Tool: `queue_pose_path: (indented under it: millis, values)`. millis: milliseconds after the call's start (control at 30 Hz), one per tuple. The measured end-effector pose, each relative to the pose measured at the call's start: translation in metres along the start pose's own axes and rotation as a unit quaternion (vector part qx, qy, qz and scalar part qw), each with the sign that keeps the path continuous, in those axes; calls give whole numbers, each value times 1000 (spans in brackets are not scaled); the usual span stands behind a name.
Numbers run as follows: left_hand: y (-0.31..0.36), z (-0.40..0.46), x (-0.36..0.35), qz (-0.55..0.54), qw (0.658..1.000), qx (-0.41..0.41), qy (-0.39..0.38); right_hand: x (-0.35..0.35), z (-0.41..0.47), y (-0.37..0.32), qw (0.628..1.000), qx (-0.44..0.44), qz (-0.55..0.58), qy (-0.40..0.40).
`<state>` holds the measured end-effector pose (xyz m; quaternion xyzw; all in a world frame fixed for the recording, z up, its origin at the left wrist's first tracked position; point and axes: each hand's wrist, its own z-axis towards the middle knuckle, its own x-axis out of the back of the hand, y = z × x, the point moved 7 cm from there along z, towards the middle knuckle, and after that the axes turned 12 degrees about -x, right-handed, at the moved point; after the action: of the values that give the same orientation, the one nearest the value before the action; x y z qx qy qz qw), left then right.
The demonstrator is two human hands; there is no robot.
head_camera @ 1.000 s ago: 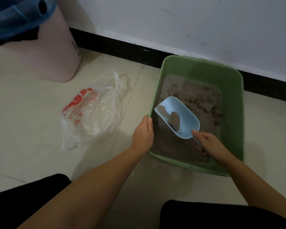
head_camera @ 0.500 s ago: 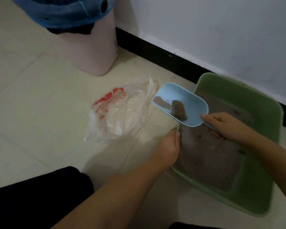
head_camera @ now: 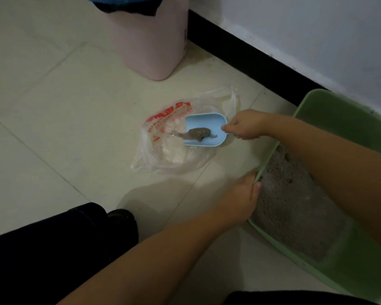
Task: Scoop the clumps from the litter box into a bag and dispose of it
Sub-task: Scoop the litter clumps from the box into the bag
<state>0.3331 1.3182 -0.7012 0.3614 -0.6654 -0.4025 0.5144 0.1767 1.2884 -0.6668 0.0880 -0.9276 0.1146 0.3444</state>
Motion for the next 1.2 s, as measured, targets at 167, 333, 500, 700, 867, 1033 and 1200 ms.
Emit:
queue_pose_path:
  millis: [167,333,500,700,867,1033,1200]
  values:
    - [2,-3,1,7,1000,-6,-7,9,-7,-18,998,-3,-68,0]
    - [4,-4,2,17,1000,-3,-14,32,-26,-51,974,27,-216,58]
    - [10,-6,5,23,1000,-13,-1,54,-63,-66,917,53,-323,227]
    - [14,-2,4,53,998,-27,-17,67,-120,41,986,23,44,157]
    - [16,12,2,66,998,-24,0,35,-189,202,946,-197,113,232]
    - [25,42,6,76,997,-20,13,-50,-229,302,902,-410,87,105]
    - [27,54,6,98,995,-20,15,-87,-211,294,904,-391,124,122]
